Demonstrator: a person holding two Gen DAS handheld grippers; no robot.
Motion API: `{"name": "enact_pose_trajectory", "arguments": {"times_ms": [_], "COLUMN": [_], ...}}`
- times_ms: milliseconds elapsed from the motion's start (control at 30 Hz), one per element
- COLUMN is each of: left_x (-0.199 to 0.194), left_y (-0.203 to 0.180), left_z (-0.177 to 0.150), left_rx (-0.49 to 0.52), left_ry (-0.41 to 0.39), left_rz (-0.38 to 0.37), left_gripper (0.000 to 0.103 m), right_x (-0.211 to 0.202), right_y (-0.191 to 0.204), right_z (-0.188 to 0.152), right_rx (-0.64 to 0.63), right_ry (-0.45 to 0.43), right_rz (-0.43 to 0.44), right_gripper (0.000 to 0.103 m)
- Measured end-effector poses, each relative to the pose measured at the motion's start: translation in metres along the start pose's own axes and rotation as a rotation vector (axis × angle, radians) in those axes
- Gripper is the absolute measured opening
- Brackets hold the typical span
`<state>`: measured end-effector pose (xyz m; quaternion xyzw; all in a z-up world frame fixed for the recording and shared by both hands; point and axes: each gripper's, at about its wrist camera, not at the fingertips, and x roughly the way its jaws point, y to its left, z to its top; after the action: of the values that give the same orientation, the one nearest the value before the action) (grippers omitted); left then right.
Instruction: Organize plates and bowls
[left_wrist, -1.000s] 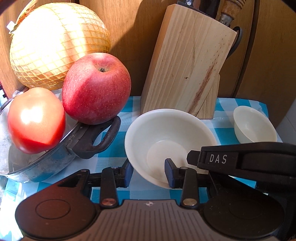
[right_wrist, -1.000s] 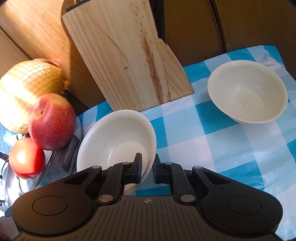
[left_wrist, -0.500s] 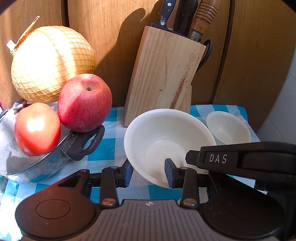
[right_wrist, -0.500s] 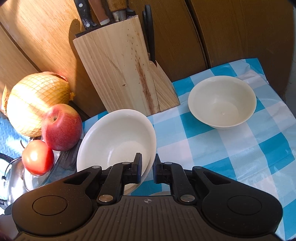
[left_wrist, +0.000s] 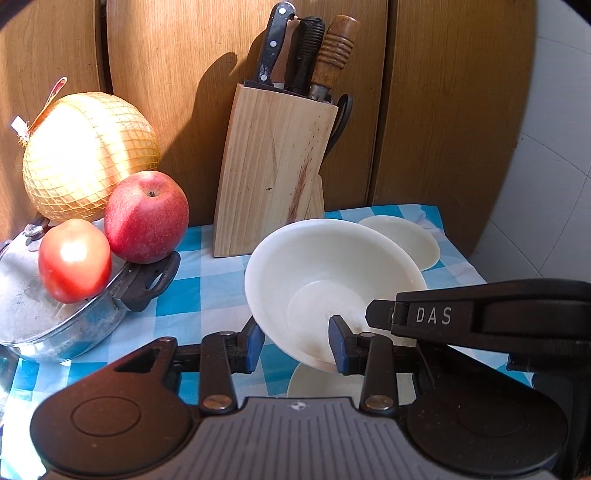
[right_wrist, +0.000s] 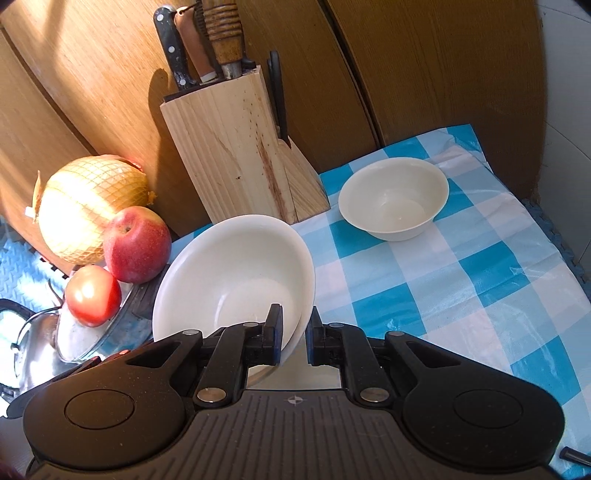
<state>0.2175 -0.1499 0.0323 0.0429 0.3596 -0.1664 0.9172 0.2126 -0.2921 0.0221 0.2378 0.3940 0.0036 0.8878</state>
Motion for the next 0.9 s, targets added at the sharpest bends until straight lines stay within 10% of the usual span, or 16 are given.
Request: {"name": "enact_pose_trajectory", "arguments": {"times_ms": [900], "left_x": [-0.03], "left_y": [-0.015], "left_z": [-0.015], "left_rx": [0.047], "left_ry": [-0.014], "left_rz": [-0.028], "left_gripper": [0.031], "right_x": [-0.035], "right_y": [-0.001], "right_z": [-0.024], "right_rx": [-0.003], "right_ry": [-0.026], "right_rz": [-0.029], "right_gripper": [0.018]}}
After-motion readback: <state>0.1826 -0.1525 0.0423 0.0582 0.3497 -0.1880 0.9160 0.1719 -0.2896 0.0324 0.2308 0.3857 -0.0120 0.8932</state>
